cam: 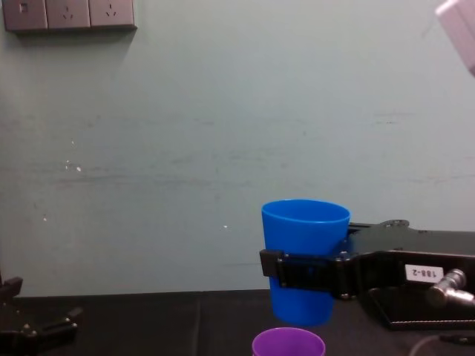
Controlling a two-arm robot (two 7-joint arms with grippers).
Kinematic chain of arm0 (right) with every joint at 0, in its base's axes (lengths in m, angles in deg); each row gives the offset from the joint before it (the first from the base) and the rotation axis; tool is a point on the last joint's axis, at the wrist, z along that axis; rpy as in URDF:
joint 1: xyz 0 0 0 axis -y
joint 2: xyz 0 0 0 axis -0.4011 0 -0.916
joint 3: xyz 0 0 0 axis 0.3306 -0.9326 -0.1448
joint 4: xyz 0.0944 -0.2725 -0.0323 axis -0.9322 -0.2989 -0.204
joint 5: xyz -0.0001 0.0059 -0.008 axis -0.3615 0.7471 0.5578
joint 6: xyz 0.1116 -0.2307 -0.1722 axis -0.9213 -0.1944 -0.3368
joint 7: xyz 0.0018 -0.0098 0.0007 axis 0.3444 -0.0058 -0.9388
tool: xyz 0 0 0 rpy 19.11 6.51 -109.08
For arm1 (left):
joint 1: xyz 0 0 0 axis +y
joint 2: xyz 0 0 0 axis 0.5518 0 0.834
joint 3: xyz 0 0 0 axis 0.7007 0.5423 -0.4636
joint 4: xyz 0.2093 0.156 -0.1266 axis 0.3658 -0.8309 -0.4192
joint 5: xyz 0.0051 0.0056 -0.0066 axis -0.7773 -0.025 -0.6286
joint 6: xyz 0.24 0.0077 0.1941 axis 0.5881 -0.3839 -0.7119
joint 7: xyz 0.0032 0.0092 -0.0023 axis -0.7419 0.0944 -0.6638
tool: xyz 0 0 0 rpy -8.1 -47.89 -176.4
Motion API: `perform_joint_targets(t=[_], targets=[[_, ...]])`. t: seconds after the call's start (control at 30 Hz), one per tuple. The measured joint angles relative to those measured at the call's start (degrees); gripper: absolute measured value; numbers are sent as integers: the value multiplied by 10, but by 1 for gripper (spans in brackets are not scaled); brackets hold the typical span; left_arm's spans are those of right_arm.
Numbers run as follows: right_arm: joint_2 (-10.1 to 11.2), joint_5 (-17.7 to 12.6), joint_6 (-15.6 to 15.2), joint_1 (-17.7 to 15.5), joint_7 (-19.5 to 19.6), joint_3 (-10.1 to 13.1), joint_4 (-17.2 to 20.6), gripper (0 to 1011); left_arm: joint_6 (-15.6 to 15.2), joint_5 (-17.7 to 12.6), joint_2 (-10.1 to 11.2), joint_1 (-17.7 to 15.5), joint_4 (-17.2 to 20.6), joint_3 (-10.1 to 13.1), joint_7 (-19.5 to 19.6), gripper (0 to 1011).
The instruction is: Stack the three plastic cups sequentially using one hand.
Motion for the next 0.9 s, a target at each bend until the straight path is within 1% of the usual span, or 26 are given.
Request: perform_joint_targets(t=[0.1, 0.33, 0.5, 0.9], targets=[[-5, -1, 2, 12, 4, -5, -17, 721, 0, 0, 0, 0, 0, 0, 0, 1000], [-9, -2, 6, 25, 8, -13, -40, 721, 0, 0, 0, 0, 0, 0, 0, 1000], [-12, -1, 11, 32, 8, -20, -54, 721, 0, 0, 0, 0, 0, 0, 0, 1000], [-15, 1, 23, 40, 7, -28, -78, 721, 0, 0, 0, 0, 0, 0, 0, 1000]])
